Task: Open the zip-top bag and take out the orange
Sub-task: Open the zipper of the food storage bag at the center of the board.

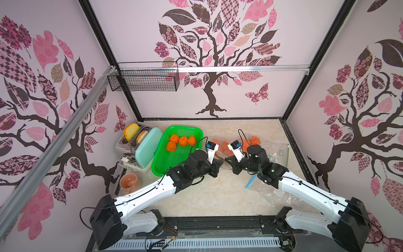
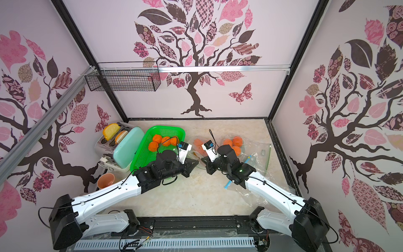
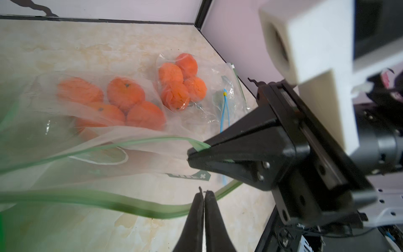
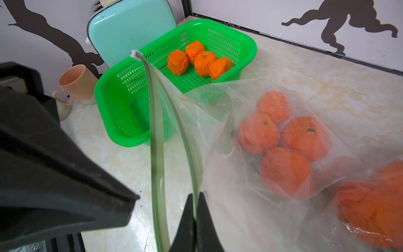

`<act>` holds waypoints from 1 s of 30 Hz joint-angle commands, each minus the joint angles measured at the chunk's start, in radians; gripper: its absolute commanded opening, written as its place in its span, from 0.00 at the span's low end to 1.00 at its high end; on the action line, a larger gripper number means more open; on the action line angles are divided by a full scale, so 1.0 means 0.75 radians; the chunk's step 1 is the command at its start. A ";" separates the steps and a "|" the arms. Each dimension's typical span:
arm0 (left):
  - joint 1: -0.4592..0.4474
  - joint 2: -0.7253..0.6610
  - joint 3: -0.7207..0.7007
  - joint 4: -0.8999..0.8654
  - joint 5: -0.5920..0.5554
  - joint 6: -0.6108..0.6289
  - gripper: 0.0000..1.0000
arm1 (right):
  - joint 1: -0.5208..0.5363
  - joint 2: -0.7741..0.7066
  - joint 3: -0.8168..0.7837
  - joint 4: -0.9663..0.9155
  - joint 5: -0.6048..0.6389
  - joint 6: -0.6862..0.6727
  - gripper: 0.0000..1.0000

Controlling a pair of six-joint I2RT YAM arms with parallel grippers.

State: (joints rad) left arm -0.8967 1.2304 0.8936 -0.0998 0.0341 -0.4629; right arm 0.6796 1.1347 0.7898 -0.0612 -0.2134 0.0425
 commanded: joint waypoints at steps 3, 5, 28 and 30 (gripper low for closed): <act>0.030 0.112 0.082 0.041 -0.172 -0.052 0.13 | 0.006 -0.032 0.016 -0.006 -0.019 0.011 0.00; 0.041 0.158 0.096 0.049 -0.175 -0.060 0.14 | 0.006 -0.034 0.017 -0.008 -0.013 0.011 0.00; 0.007 0.189 -0.151 -0.131 -0.296 -0.283 0.31 | 0.006 -0.034 0.038 -0.017 -0.079 0.055 0.31; 0.005 0.192 -0.152 -0.121 -0.294 -0.286 0.31 | 0.006 -0.044 0.061 -0.039 -0.054 0.075 0.51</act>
State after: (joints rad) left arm -0.8902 1.3705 0.7826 -0.2115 -0.1925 -0.6579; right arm 0.6796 1.1152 0.7933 -0.0696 -0.2520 0.0803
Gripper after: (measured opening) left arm 0.311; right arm 0.472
